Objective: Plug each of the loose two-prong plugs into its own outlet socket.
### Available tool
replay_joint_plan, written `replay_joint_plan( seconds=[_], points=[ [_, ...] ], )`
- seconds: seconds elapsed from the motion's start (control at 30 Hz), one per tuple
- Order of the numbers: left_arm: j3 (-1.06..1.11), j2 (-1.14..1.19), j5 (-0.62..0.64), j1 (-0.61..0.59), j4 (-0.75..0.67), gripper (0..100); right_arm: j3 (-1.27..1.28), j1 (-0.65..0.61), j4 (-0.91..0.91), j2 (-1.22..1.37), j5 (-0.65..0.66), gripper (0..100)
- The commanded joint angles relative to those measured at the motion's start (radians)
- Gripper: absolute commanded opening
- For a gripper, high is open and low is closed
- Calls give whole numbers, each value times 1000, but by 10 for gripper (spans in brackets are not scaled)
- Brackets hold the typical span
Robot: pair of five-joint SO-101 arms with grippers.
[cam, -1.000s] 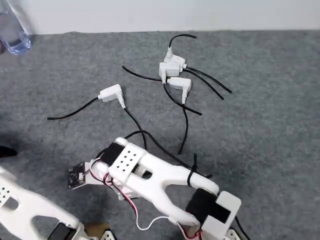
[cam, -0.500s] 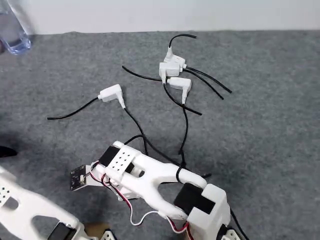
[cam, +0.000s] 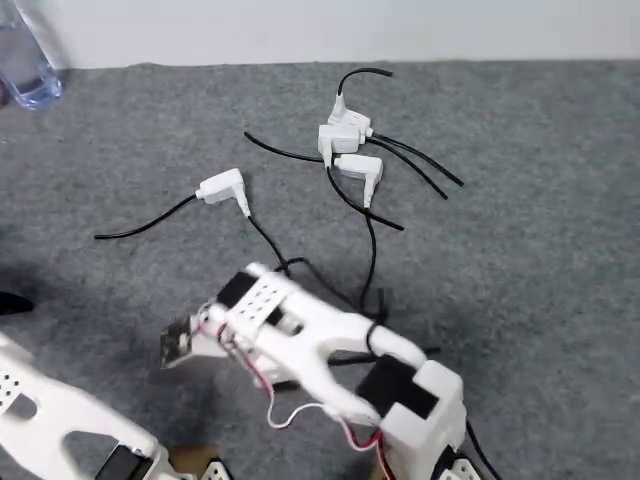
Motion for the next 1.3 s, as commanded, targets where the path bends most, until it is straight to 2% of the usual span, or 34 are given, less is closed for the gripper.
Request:
replay_joint_plan(
  seconds=[0.0, 0.13, 0.27, 0.37, 0.57, 0.67, 0.9, 1.13, 1.27],
  points=[
    [13, 146, -6, -34, -63, 411, -20, 110, 42, -199, 61, 8],
    [8, 146, -6, -35, -40, 411, -66, 225, 119, -360, 60, 8],
    [-5, 137, -8, -21, 35, 411, -121, 378, 97, -470, 54, 8],
    [-64, 141, -8, -8, 117, 411, -126, 492, -27, -490, 54, 8],
    [-148, 146, -8, -6, 230, 411, -124, 673, -432, -380, 21, 8],
    [-156, 146, -8, -8, 233, 411, -126, 696, -590, -275, -34, 8],
    [-159, 138, -8, 26, 235, 410, -126, 702, -855, -102, -34, 8],
    [-159, 146, -8, 64, 233, 410, -130, 717, -977, 59, -37, 8],
    [-157, 146, -6, 78, 232, 410, -186, 717, -949, 140, -40, 26]
  ],
)
